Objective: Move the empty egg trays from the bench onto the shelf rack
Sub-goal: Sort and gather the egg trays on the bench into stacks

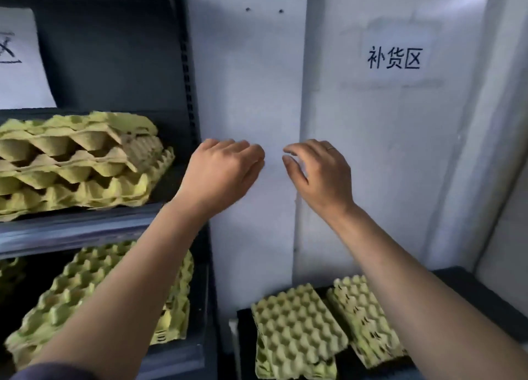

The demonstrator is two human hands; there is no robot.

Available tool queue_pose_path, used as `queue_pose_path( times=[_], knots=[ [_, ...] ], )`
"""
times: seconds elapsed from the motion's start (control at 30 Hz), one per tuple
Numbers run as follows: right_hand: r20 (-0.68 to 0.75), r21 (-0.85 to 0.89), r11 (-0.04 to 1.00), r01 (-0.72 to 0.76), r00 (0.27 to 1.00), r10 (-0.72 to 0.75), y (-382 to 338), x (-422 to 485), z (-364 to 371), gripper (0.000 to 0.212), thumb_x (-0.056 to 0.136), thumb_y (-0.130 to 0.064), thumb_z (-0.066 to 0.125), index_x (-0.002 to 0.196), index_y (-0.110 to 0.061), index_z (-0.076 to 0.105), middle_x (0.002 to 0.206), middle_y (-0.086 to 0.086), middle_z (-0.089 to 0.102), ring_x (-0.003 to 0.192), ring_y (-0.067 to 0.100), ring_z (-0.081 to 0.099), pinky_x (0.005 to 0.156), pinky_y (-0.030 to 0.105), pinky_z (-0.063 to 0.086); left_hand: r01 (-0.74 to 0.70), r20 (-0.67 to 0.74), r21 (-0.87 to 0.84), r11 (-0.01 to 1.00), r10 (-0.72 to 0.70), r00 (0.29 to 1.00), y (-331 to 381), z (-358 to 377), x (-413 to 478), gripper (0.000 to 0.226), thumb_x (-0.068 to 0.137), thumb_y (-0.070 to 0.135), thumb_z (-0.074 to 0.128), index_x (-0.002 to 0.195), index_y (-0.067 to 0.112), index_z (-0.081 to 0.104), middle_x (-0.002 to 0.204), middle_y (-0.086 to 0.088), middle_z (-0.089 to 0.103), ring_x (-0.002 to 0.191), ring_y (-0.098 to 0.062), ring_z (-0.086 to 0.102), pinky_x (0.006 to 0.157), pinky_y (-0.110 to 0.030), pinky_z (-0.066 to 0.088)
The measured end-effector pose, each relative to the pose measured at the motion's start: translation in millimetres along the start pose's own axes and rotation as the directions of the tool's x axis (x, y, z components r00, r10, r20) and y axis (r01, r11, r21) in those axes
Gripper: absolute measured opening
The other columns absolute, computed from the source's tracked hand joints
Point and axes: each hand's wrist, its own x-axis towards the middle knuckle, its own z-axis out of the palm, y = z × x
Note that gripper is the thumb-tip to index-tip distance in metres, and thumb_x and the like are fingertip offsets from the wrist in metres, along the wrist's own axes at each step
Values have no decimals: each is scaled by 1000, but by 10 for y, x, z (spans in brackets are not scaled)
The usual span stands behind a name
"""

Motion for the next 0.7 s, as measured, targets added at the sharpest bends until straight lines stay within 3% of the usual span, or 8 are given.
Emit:
queue_pose_path(
  times=[0.33,0.5,0.7],
  knots=[
    [334,-150,981,-125,927,169,1624,-1155,-545,32,90,-32,43,87,-16,70,80,0,69,72,26,62,56,31,49,-38,230,-288,957,107,967,1526,1346,395,34,84,36,35,81,18,64,66,0,64,59,-25,63,57,-30,44],
    [546,-282,935,-217,765,342,2360,-1712,-433,24,95,-29,46,101,-19,68,95,0,69,89,25,61,67,37,50,5,433,-346,938,155,888,1924,2161,478,29,97,39,36,112,26,57,104,4,64,96,-22,61,81,-32,41],
    [660,-416,870,-263,571,488,3132,-2187,-123,28,97,-30,42,117,-22,61,110,0,65,103,24,57,78,38,48,49,552,-405,913,202,809,2184,3169,655,29,98,38,34,119,27,53,113,7,60,103,-17,57,85,-29,37]
  ],
)
